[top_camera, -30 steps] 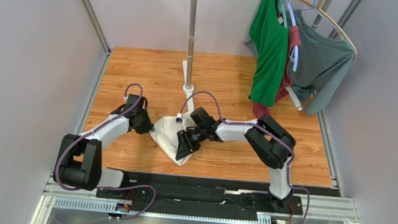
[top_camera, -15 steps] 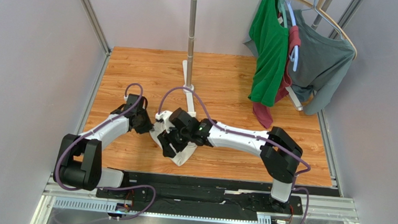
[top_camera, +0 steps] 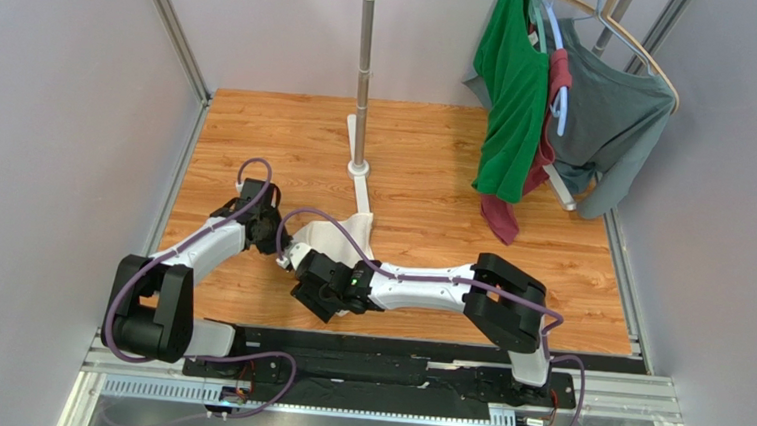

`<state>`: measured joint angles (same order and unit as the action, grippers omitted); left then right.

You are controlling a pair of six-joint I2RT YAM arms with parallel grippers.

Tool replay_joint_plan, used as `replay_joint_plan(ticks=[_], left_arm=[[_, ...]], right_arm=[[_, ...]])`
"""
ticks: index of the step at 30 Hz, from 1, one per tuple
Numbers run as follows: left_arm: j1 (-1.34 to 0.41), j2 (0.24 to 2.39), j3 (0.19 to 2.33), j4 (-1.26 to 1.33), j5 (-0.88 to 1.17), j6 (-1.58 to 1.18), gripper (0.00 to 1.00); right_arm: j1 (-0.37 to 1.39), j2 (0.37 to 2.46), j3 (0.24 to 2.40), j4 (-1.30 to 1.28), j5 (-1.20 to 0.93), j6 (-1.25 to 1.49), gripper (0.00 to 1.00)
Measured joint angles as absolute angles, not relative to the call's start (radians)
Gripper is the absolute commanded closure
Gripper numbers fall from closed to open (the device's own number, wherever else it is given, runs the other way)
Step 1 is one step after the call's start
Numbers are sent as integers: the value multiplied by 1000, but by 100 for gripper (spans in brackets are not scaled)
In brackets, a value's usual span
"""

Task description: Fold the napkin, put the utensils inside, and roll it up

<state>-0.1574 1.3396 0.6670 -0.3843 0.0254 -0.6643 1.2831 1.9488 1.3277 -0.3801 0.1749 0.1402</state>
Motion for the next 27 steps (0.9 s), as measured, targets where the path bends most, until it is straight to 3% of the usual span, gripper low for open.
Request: replay_joint_plan(ticks=[3, 6, 7, 13, 17, 27], left_arm=[[-158, 1340, 667, -384, 25, -664, 78], [-158, 1340, 668, -385, 25, -664, 78], [-158, 1340, 669, -385, 25, -664, 77], [-158, 1340, 669, -372, 23, -656, 56], [-157, 1331, 668, -374, 10, -648, 43], [-157, 1085, 647, -460, -73, -649, 41]], right_arm=[[1287, 1967, 1327, -374, 217, 131, 41], [1288, 1975, 1327, -365, 241, 125, 55], [1289, 1981, 1327, -362, 253, 123, 67], [1293, 1990, 1317, -325, 280, 115, 92], [1269, 1953, 1255, -239, 227, 134, 93], [1099, 1895, 1090, 36, -171, 264, 96]])
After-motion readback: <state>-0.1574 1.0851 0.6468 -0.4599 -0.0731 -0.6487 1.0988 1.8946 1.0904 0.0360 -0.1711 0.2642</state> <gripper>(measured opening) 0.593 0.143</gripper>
